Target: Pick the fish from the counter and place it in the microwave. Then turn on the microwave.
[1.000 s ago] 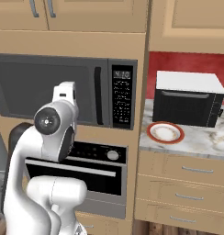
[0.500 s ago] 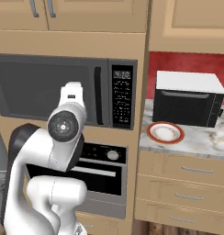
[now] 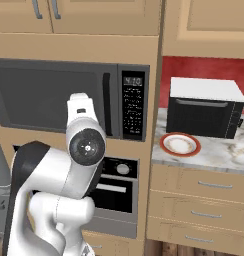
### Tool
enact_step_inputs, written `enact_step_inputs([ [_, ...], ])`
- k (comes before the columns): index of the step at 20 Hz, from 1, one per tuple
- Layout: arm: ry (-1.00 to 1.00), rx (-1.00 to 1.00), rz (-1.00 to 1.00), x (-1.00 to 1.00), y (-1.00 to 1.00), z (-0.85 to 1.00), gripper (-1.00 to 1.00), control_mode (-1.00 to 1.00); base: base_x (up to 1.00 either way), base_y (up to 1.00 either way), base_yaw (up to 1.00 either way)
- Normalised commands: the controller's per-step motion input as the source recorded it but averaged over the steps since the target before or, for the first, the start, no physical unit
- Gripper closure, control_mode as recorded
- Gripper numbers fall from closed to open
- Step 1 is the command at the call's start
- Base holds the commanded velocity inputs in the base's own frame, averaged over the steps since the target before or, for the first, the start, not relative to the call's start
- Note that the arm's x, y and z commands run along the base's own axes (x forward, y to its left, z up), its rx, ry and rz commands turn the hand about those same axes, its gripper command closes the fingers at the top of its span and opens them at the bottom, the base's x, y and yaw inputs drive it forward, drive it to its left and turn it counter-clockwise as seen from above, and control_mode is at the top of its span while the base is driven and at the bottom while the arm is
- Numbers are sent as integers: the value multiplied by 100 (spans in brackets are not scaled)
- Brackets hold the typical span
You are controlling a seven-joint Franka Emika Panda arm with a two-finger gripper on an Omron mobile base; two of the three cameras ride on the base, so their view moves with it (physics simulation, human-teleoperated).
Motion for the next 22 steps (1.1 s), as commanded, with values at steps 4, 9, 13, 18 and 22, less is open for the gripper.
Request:
enact_step_inputs([
  [4, 0, 0, 0, -18, -28, 0, -100, -100, 0, 0, 0],
  [9, 2, 0, -6, -9, -36, 0, -100, -100, 0, 0, 0],
  [13, 1, 0, -11, -1, -36, 0, -100, -100, 0, 0, 0],
  [18, 4, 1, -2, -1, -30, 0, -100, -100, 0, 0, 0],
  [22, 8, 3, 0, -2, -27, -2, -100, -100, 0, 0, 0],
])
